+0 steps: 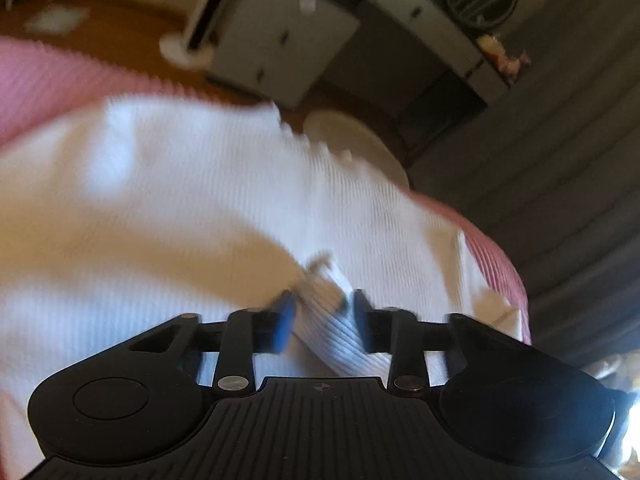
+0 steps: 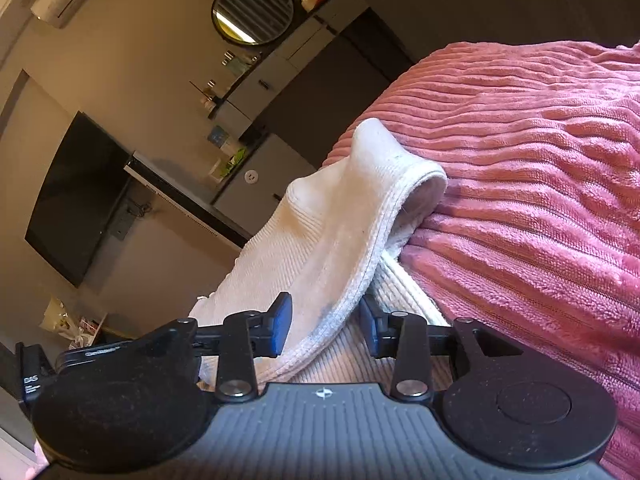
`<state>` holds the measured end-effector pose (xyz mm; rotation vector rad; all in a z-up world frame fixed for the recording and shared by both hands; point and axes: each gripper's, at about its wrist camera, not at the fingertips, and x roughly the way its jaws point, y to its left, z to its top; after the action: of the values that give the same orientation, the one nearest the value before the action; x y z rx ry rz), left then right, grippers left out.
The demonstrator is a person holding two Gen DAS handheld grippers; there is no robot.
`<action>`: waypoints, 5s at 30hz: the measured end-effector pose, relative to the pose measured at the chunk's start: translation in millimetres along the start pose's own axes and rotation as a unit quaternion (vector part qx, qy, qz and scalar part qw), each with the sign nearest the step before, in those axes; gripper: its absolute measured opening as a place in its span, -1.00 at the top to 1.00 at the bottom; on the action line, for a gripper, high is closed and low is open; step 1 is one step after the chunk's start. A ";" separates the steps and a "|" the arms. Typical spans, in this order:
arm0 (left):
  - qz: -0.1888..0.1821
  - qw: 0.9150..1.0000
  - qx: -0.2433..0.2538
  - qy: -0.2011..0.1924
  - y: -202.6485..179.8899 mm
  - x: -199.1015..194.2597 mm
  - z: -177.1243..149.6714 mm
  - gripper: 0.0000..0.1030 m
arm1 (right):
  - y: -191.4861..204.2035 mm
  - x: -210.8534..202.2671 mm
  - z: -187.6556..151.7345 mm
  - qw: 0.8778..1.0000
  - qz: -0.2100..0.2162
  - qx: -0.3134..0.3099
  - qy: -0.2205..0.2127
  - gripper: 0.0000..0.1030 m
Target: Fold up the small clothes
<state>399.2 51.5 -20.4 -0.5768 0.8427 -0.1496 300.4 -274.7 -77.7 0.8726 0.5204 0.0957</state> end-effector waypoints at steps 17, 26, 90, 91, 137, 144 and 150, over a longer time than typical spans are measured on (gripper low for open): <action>-0.033 0.998 0.041 0.023 -14.2 8.7 -5.1 0.76 | 7.5 3.3 -3.7 1.000 -0.001 -0.025 -0.014 0.40; 0.011 0.986 0.104 -0.129 -11.0 -91.5 24.3 0.76 | 8.8 5.6 -2.9 1.000 0.004 -0.024 -0.010 0.45; 0.243 0.900 -0.305 -0.196 265.8 -260.0 -107.2 -0.05 | 60.8 10.2 -37.7 0.982 -0.029 -0.186 0.018 0.38; 0.227 0.894 -0.324 -0.208 274.0 -261.9 -108.3 -0.05 | 62.1 10.5 -38.8 0.981 -0.030 -0.189 0.019 0.38; 0.077 0.973 0.164 -0.143 -32.2 -81.6 -81.4 -0.21 | 51.4 7.6 -31.1 0.988 -0.004 -0.152 0.017 0.37; 0.142 0.974 0.062 -0.166 42.8 -132.0 -92.4 -0.37 | 88.2 7.4 -59.3 0.966 0.030 -0.256 0.022 0.15; 0.168 0.975 -0.020 -0.142 94.4 -122.2 -106.6 -0.37 | 133.6 12.2 -112.5 0.894 -0.018 -0.447 0.021 -0.10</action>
<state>229.8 128.0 -46.1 -0.4715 0.6531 0.2537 274.9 -105.4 -41.4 -0.0450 0.4621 0.2957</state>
